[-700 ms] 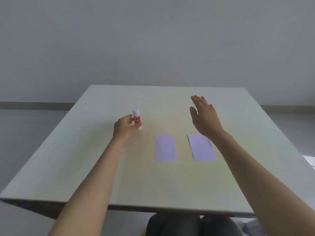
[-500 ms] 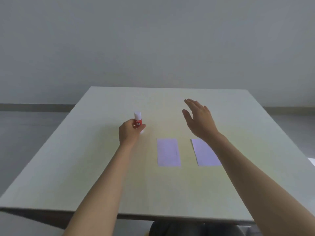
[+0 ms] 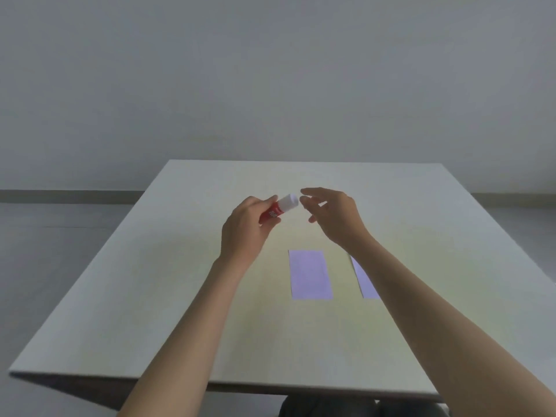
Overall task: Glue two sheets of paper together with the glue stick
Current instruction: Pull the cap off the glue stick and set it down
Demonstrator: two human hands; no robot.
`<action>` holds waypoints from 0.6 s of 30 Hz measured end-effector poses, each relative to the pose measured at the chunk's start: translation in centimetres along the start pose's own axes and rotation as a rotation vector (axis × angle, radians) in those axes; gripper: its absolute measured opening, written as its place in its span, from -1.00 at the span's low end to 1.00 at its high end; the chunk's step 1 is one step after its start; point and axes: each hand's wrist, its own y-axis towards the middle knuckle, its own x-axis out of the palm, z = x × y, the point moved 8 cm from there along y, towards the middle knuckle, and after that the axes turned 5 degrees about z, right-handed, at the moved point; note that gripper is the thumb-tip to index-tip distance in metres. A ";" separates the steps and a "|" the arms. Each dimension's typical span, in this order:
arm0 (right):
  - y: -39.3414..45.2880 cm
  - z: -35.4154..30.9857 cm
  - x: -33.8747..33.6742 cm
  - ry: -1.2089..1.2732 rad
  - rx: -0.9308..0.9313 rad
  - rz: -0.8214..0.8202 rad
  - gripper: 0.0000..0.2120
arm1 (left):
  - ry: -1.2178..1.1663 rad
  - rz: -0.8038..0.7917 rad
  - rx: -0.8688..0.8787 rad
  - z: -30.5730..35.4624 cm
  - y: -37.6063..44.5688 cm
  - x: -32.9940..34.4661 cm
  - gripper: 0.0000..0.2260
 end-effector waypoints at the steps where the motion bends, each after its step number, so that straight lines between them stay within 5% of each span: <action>1: -0.3 0.2 -0.1 0.025 0.008 -0.001 -0.73 | 0.013 -0.013 0.026 0.7 -0.2 -0.1 -0.62; 10: -2.8 1.7 -1.9 0.159 0.085 -0.023 -0.76 | 0.079 -0.057 0.142 4.0 -2.0 0.0 -0.59; 18: -2.7 1.7 -3.4 0.215 0.057 -0.068 -0.94 | 0.034 -0.007 0.152 5.5 -1.9 -0.6 -0.81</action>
